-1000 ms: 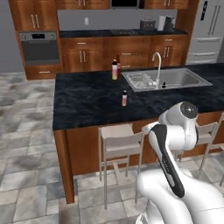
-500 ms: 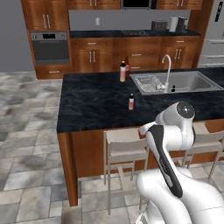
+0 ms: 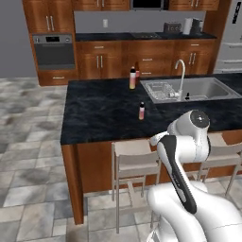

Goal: Place the large bottle from the dining counter next to the other large bottle outside the sink, and place the small bottle from the dining counter next to the other small bottle inside the sink.

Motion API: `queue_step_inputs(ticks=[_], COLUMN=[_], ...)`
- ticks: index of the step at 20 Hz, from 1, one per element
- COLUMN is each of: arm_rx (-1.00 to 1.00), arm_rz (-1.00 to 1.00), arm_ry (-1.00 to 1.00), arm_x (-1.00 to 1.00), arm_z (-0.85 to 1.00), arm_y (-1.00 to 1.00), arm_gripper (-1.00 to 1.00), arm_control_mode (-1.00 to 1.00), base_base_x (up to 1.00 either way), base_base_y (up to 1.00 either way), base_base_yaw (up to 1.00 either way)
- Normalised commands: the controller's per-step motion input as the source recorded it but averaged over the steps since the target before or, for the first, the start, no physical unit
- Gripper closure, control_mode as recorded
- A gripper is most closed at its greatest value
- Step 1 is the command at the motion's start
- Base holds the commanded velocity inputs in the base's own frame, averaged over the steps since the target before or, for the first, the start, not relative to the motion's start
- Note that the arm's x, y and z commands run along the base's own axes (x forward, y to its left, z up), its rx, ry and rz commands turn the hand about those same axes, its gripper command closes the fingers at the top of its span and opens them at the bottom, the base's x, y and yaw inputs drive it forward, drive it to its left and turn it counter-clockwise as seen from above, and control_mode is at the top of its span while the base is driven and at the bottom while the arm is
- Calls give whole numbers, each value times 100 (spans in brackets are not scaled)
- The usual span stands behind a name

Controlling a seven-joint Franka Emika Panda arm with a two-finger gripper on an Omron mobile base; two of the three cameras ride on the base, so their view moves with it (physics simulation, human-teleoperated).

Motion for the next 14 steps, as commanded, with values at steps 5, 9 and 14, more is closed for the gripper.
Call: queue_step_inputs(ticks=[5,9,14], arm_rx=[0,0,0], arm_rz=[0,0,0], arm_ry=[0,0,0], arm_x=[0,0,0], arm_z=[0,0,0], arm_y=[0,0,0], arm_gripper=[-100,-100,-100], arm_control_mode=[100,100,100], base_base_x=[37,35,39], base_base_y=[-25,-22,-22], base_base_yaw=[0,0,0])
